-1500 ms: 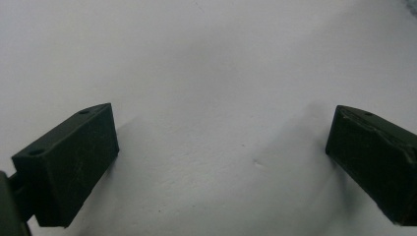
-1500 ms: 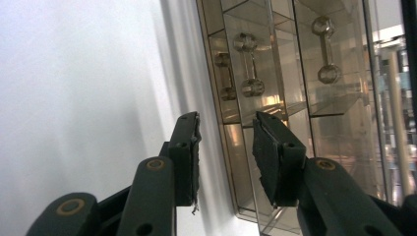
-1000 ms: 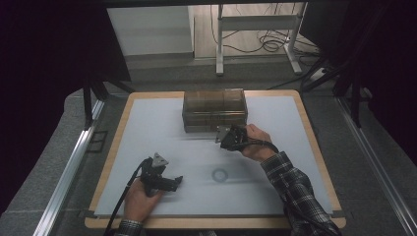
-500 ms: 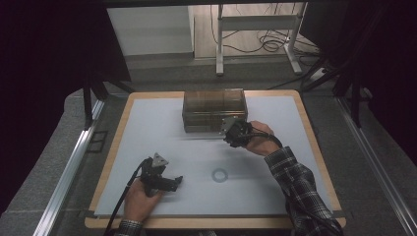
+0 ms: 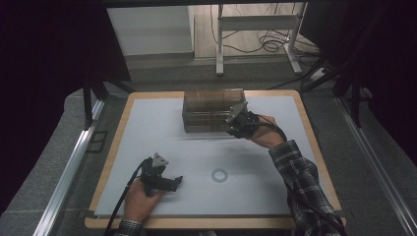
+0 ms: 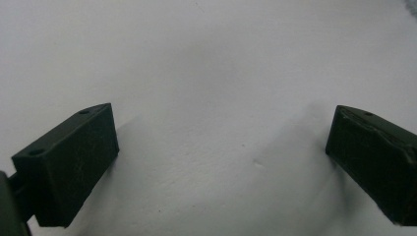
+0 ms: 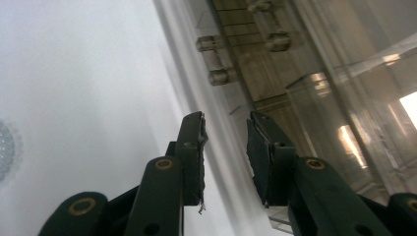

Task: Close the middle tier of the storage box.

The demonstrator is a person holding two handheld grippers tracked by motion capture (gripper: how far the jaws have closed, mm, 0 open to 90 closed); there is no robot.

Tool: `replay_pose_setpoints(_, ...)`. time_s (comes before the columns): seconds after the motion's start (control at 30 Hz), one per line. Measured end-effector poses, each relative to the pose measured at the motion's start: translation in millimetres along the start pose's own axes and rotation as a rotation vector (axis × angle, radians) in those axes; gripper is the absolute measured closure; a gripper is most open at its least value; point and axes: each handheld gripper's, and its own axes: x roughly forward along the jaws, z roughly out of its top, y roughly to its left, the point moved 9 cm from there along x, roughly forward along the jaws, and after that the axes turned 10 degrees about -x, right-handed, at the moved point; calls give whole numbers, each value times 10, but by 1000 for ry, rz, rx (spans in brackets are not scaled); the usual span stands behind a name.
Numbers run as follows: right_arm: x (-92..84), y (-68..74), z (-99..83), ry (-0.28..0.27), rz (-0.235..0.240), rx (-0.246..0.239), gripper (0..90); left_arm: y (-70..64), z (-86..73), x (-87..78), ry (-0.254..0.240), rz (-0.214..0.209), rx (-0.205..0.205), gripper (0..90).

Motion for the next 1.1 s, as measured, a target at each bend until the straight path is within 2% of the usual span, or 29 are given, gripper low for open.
replay_pose_setpoints(0.23, -29, -116, -6, -4, 8, 20, 699, 0, 0, 0, 0, 0, 0, 0)
replay_pose_setpoints(0.43, 10, -185, -20, -2, 35, 23, 699, 0, 0, 1, -1, 0, 0, 0)
replay_pose_setpoints(0.73, 129, -210, -74, 12, 78, 17, 697, 2, 0, 0, 0, 0, 0, 0)
replay_pose_setpoints(1.1, 243, -225, -118, 31, 117, 10, 735, 1, 0, 1, -1, 0, 0, 0)
